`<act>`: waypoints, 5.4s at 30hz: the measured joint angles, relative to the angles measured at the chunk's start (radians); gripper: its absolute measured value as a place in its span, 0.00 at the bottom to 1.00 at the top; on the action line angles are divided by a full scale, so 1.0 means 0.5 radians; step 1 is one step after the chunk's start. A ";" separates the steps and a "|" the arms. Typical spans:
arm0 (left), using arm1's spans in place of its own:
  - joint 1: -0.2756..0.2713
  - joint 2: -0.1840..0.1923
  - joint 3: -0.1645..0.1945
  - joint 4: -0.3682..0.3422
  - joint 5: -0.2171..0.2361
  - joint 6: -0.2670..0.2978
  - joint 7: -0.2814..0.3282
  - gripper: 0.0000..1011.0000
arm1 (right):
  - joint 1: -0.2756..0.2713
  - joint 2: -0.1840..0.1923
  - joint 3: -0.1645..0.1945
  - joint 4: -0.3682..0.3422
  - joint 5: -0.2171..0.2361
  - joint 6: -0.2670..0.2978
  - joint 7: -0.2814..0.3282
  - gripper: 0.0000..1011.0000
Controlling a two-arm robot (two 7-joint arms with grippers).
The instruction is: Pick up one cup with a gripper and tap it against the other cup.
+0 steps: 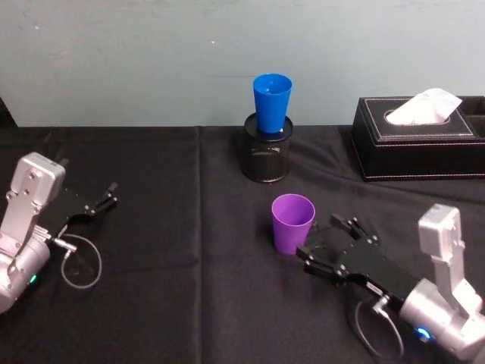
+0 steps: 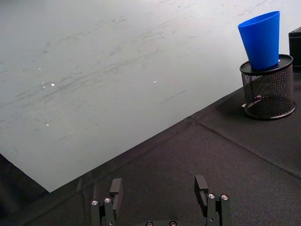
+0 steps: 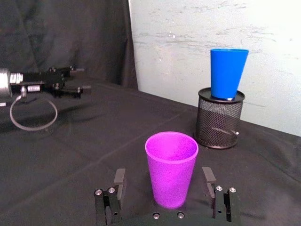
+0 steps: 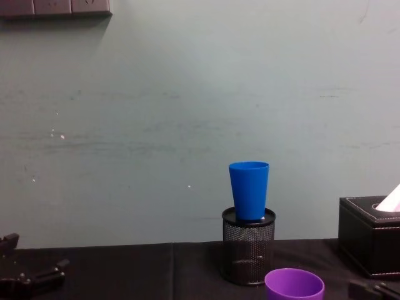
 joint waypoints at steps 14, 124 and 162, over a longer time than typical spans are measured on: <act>0.000 0.000 0.000 0.000 0.000 0.000 0.000 0.99 | 0.230 -0.191 -0.029 0.224 -0.077 0.138 0.040 0.99; 0.000 0.000 0.000 0.000 0.000 0.000 0.000 0.99 | 0.434 -0.177 0.104 -0.269 -0.201 0.797 0.016 0.72; 0.000 0.000 0.000 0.000 0.000 0.000 0.000 0.99 | 0.434 -0.179 0.106 -0.265 -0.199 0.793 0.023 0.72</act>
